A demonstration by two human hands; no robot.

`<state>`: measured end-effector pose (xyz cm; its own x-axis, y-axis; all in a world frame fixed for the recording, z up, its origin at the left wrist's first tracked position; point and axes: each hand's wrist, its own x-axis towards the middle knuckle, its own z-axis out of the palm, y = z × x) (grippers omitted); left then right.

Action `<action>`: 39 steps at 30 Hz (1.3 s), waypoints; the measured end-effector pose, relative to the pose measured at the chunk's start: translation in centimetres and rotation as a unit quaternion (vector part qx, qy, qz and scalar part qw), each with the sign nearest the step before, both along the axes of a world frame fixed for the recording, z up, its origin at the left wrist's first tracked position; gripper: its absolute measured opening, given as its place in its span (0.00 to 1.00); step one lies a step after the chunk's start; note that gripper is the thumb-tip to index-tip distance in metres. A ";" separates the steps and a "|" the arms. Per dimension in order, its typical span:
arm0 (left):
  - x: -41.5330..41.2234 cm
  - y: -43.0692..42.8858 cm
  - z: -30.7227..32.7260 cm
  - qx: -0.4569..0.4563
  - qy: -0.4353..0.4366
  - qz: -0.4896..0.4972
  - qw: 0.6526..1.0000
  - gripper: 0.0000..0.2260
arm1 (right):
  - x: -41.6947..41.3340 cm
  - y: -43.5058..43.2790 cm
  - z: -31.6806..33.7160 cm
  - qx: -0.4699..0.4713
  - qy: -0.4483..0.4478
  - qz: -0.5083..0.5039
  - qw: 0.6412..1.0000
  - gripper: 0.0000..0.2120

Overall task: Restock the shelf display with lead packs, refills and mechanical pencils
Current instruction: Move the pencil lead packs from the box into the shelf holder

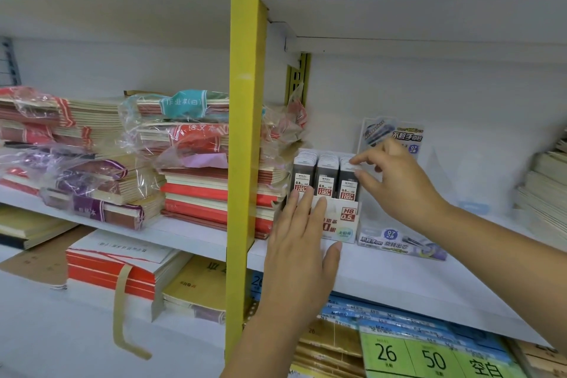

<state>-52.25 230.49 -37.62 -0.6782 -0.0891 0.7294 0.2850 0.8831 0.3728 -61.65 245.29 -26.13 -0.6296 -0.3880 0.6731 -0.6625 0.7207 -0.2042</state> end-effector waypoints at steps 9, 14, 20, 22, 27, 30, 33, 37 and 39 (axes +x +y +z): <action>3.7 1.3 -1.4 0.052 0.097 -0.046 0.993 0.21 | 5.4 2.7 -2.0 -0.097 -0.027 0.057 0.993 0.14; 8.2 3.3 -8.3 -0.017 0.020 -0.096 0.995 0.19 | 12.6 6.7 -7.8 -0.214 -0.105 0.130 0.962 0.11; 13.8 4.5 -22.2 -0.003 -0.314 -0.103 0.944 0.20 | 18.0 10.4 -25.6 -0.239 -0.423 0.049 0.872 0.10; 14.9 4.7 -26.1 0.038 -0.414 -0.079 0.906 0.23 | 18.7 10.9 -31.9 -0.209 -0.504 -0.007 0.838 0.08; 16.2 5.7 -32.8 0.199 -0.595 -0.047 0.777 0.28 | 18.6 10.6 -42.6 -0.197 -0.621 -0.117 0.750 0.15; 16.1 5.9 -34.6 0.251 -0.622 -0.041 0.740 0.27 | 17.8 10.3 -46.2 -0.169 -0.622 -0.142 0.751 0.18; 15.9 6.1 -35.1 0.325 -0.611 -0.057 0.720 0.21 | 16.8 10.1 -48.7 -0.122 -0.581 -0.144 0.792 0.19; 16.2 5.9 -35.3 0.384 -0.595 -0.056 0.704 0.18 | 16.0 9.1 -51.2 -0.114 -0.569 -0.150 0.800 0.23; 16.4 5.8 -35.7 0.407 -0.590 -0.045 0.696 0.17 | 15.7 8.6 -52.3 -0.099 -0.562 -0.166 0.805 0.23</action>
<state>-35.88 236.25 -73.28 -0.7918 -0.0648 -0.6074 -0.6030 0.2415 0.7603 -45.95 253.92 -78.41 -0.9307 -0.0283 -0.3646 0.2423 0.6989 -0.6729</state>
